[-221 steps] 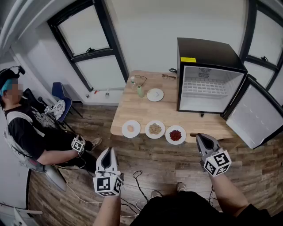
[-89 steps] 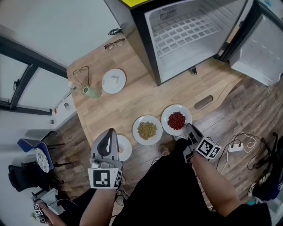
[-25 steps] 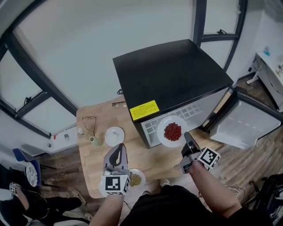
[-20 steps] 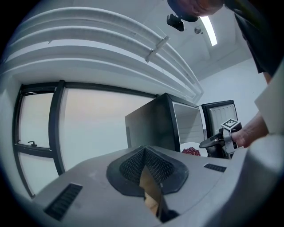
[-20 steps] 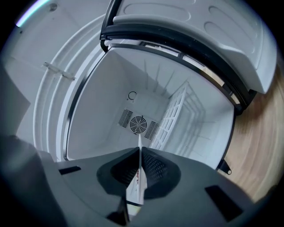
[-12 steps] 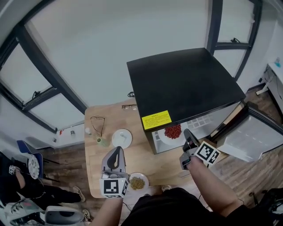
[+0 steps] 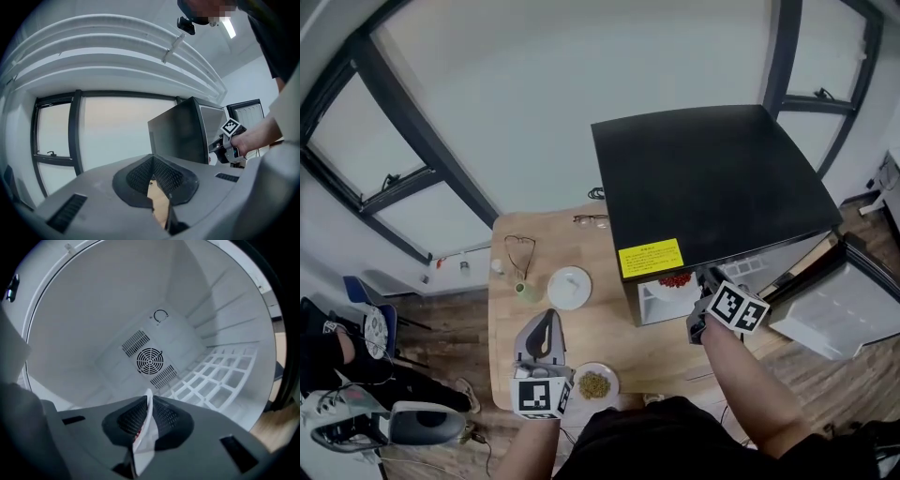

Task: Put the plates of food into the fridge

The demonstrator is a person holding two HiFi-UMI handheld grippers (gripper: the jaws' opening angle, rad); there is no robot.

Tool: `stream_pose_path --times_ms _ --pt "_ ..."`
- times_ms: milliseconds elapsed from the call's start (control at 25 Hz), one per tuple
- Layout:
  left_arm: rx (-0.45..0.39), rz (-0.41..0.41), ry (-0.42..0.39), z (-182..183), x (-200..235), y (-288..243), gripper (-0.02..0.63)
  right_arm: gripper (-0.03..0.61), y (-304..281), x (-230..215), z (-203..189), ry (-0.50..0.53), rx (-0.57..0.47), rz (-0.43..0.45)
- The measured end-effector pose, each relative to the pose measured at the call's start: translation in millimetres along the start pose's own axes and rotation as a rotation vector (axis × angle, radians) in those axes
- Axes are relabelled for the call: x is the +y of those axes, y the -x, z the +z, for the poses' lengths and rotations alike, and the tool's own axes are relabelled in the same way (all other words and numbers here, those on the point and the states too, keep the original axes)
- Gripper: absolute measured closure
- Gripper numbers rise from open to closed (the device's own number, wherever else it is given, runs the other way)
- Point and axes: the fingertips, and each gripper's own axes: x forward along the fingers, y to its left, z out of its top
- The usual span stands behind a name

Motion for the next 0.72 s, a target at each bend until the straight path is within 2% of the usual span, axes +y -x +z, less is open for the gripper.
stream_pose_path --times_ms 160,400,560,720 --pt "0.005 0.036 0.016 -0.8 4.4 3.9 0.611 0.533 -16.5 -2.0 -2.7 0.115 0.059 -0.042" --pt "0.021 0.084 0.020 -10.0 6.6 11.3 0.611 0.507 -22.9 -0.2 -3.6 0.357 0.121 -0.119" --pt "0.025 0.097 0.037 -13.0 6.0 14.3 0.611 0.506 -20.9 -3.2 -0.6 0.414 0.111 -0.114" --pt "0.020 0.104 0.042 -15.9 8.2 17.1 0.611 0.506 -14.4 1.2 13.5 0.513 0.038 -0.112"
